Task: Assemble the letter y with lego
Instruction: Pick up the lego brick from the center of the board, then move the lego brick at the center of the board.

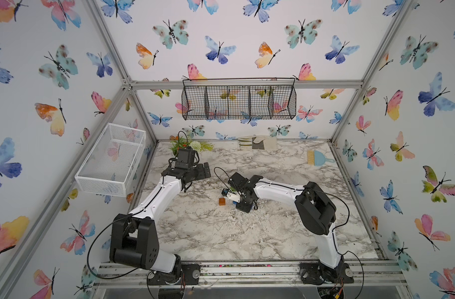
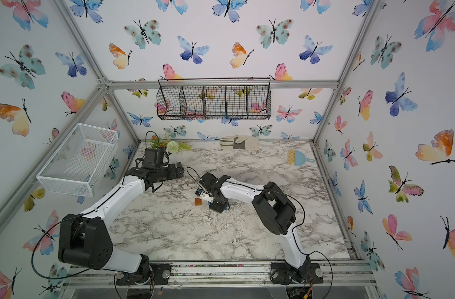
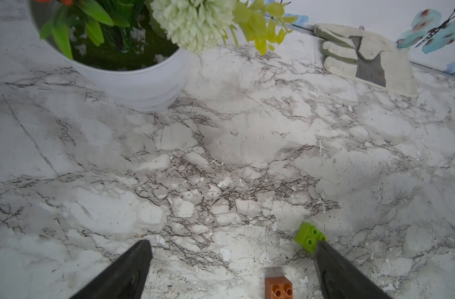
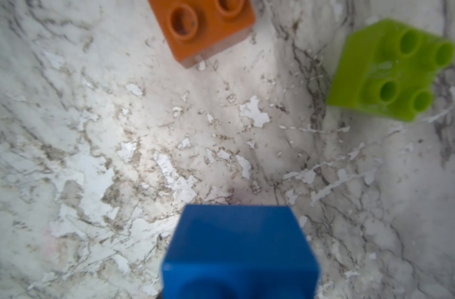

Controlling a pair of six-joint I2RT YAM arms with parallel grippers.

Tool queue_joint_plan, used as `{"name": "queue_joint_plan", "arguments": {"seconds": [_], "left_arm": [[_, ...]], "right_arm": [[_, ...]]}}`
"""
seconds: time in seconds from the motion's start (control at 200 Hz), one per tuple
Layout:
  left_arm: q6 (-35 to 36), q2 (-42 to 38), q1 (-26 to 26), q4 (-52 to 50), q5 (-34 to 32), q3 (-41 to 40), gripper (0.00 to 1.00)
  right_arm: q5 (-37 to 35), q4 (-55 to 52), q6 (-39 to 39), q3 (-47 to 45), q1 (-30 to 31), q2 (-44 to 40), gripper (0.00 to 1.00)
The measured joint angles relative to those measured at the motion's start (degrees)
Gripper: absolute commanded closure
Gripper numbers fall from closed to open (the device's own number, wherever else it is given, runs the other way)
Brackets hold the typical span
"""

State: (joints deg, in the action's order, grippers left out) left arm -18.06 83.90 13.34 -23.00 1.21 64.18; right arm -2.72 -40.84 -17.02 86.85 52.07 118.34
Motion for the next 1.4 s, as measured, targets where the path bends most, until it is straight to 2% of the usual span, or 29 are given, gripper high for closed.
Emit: {"name": "queue_joint_plan", "arguments": {"seconds": [0.145, 0.315, 0.481, 0.621, 0.706, 0.946, 1.276, 1.336, 1.401], "left_arm": [[-0.5, 1.2, 4.5, 0.6, 0.1, 0.0, 0.0], [-1.1, 6.3, 11.1, 2.0, 0.1, 0.3, 0.05], [-0.8, 13.4, 15.3, 2.2, 0.1, 3.3, 0.19], [-0.1, 17.3, 17.6, 3.7, 0.2, 3.8, 0.35], [0.3, 19.3, 18.4, 4.6, 0.2, 4.0, 0.42], [1.7, 25.0, 19.7, 5.2, 0.0, 5.0, 0.4], [2.4, 26.1, 19.8, 7.0, -1.2, 5.0, 0.4], [2.5, 26.2, 19.8, 7.4, -1.2, 5.0, 0.45], [2.7, 26.8, 19.8, 7.6, -1.2, 5.5, 0.55]], "right_arm": [[-2.0, 0.5, 5.0, 0.0, -4.4, -5.5, 0.76], [-6.7, 1.3, 10.1, -0.3, -12.2, -13.9, 0.76], [-8.4, 2.4, 13.1, -4.2, -15.1, -19.1, 0.75], [-8.5, 2.4, 14.4, -6.0, -15.1, -19.5, 0.75], [-8.4, 2.4, 14.6, -6.5, -15.1, -19.5, 0.75], [-8.1, 2.4, 15.1, -6.6, -15.1, -19.7, 0.74], [-6.3, 2.5, 15.1, -6.6, -15.1, -19.7, 0.74], [-6.2, 2.5, 15.1, -6.6, -15.1, -19.7, 0.73], [-6.0, 2.5, 15.1, -6.6, -15.1, -19.7, 0.73]]}}
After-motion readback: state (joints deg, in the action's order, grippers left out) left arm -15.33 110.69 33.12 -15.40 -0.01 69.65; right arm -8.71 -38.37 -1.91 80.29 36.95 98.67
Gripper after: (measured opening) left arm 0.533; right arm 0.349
